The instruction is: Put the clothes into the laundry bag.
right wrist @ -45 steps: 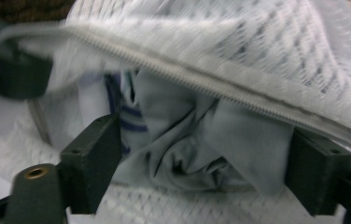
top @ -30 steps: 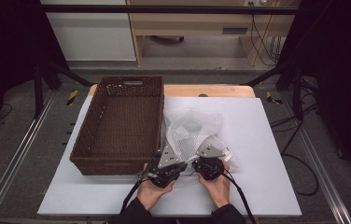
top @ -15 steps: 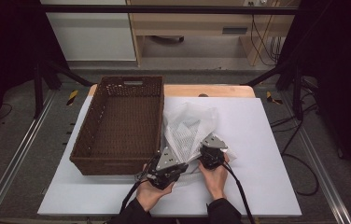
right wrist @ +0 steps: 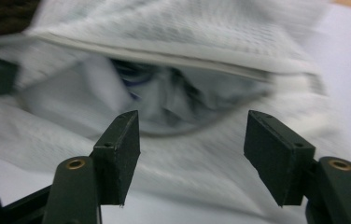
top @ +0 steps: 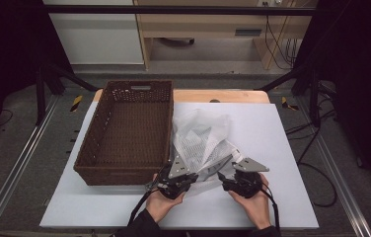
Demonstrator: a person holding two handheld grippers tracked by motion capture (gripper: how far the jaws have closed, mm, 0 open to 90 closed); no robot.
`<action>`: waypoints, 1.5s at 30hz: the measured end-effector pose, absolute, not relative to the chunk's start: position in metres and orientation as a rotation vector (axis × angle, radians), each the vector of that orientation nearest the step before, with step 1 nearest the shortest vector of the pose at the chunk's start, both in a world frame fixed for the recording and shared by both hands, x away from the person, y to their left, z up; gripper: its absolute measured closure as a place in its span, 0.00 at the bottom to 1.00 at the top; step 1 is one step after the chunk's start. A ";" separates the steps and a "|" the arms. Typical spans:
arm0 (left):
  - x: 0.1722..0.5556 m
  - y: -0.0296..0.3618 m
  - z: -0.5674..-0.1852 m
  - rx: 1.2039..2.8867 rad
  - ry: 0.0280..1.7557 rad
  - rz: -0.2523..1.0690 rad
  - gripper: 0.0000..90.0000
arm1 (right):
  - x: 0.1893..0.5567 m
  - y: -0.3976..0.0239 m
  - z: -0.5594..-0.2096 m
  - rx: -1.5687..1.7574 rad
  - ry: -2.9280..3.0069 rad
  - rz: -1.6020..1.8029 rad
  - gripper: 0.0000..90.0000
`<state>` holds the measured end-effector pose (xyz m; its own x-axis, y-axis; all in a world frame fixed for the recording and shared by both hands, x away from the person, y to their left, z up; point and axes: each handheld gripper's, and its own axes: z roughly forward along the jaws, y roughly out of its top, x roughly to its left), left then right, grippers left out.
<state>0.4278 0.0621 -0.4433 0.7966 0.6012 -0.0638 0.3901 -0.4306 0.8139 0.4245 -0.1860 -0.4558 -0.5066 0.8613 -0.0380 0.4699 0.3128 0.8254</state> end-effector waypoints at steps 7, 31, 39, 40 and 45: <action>0.431 0.059 -0.448 2.089 0.734 0.289 0.98 | 0.449 -0.223 -0.462 1.315 1.945 0.950 0.41; 0.411 0.072 -0.451 2.157 0.692 0.288 0.75 | 0.405 -0.247 -0.454 1.334 2.011 1.059 0.59; 0.398 0.109 -0.458 2.111 0.844 0.338 0.69 | 0.447 -0.245 -0.469 1.437 2.036 1.017 0.73; 0.399 0.113 -0.462 2.115 0.862 0.333 0.68 | 0.448 -0.246 -0.474 1.444 2.057 1.008 0.76; 0.402 0.116 -0.475 2.142 0.899 0.335 0.68 | 0.434 -0.253 -0.484 1.453 2.084 0.991 0.96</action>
